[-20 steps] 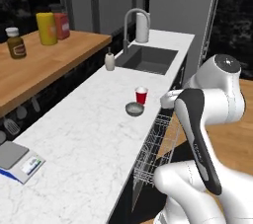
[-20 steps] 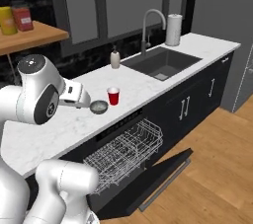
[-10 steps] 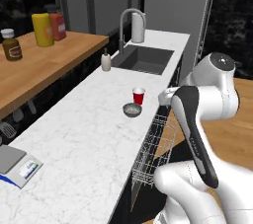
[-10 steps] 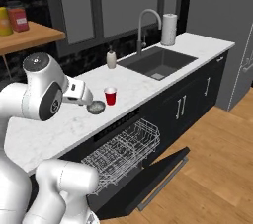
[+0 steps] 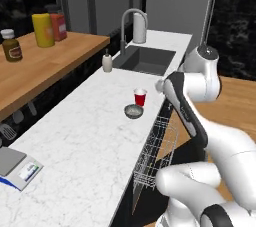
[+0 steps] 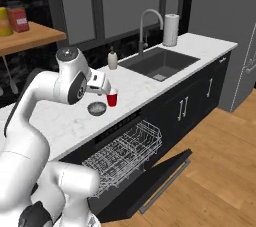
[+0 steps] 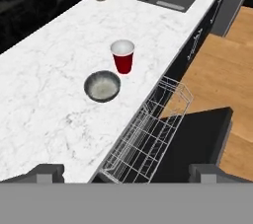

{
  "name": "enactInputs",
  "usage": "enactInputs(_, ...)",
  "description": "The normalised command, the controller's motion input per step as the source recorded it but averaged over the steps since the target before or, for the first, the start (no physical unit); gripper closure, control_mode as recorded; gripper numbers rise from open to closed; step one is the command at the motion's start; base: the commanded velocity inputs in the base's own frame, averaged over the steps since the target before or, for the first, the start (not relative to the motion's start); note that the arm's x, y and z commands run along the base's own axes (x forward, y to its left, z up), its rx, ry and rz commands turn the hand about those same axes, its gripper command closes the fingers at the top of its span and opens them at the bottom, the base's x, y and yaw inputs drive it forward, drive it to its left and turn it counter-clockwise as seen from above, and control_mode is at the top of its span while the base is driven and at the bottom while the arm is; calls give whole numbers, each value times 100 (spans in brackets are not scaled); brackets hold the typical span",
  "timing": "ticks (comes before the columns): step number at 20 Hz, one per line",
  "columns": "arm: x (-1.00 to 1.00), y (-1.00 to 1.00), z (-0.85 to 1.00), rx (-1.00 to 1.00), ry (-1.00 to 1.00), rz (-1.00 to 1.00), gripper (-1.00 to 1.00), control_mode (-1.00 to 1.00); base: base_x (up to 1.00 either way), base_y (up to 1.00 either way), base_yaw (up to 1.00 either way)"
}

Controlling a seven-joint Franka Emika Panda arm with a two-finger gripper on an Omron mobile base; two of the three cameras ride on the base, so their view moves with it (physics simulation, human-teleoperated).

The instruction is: Pick up the cup and bowl from the counter, place them in the dishwasher, and close the dishwasher door.

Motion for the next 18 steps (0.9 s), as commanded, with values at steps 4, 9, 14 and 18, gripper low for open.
enactInputs(4,100,-1,-33,2,10,-27,-100,-100,0,0,0)
enactInputs(9,100,-1,-44,3,9,-30,-100,-100,0,0,0)
enactInputs(14,49,-12,-10,17,4,-12,-100,-100,0,0,0)
enactInputs(18,33,-14,-34,31,4,4,-100,-100,0,0,0)
